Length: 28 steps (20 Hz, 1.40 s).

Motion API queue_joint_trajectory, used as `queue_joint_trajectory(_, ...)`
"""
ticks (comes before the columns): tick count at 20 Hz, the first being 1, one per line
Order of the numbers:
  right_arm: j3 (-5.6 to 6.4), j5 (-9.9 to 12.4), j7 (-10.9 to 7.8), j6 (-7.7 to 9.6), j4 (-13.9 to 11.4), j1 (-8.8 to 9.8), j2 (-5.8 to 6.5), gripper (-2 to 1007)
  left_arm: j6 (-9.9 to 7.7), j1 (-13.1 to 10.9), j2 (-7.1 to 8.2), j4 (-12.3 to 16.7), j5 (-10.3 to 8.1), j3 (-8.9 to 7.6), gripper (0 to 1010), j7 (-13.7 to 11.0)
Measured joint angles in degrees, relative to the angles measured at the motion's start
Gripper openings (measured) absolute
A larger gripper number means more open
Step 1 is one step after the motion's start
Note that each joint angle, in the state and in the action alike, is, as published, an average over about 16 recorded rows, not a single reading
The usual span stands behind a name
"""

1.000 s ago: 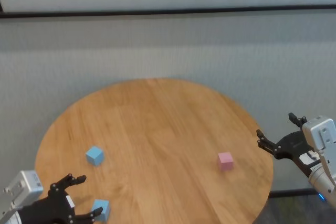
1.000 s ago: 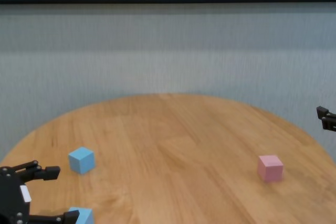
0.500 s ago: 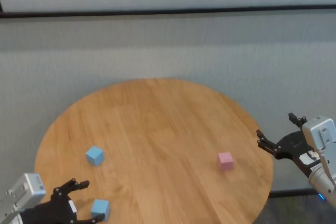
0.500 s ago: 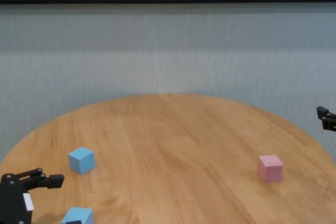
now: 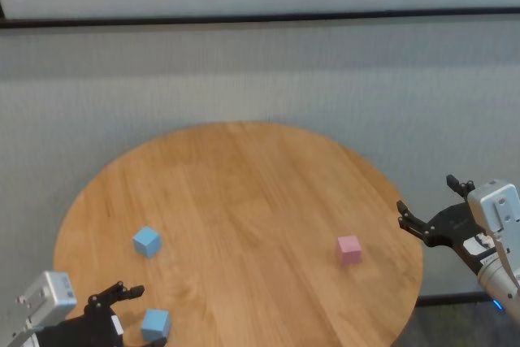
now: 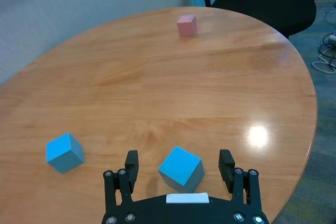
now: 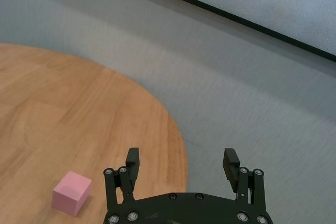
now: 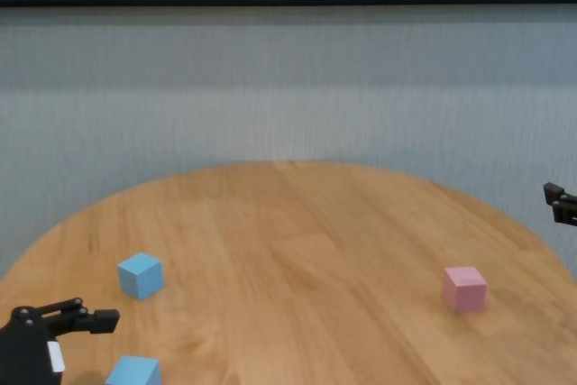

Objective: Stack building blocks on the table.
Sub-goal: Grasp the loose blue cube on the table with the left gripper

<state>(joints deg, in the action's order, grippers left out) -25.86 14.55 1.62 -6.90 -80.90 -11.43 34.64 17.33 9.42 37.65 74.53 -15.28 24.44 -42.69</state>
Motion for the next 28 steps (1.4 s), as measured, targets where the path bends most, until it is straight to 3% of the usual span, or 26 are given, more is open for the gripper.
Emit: queue_joint_trajectory(28,0.00,0.0,0.00,0.00,0.0,0.00,0.00,1005,-0.76,1.1,-0.25,-0.9,-0.94,2.31,1003,-1.1)
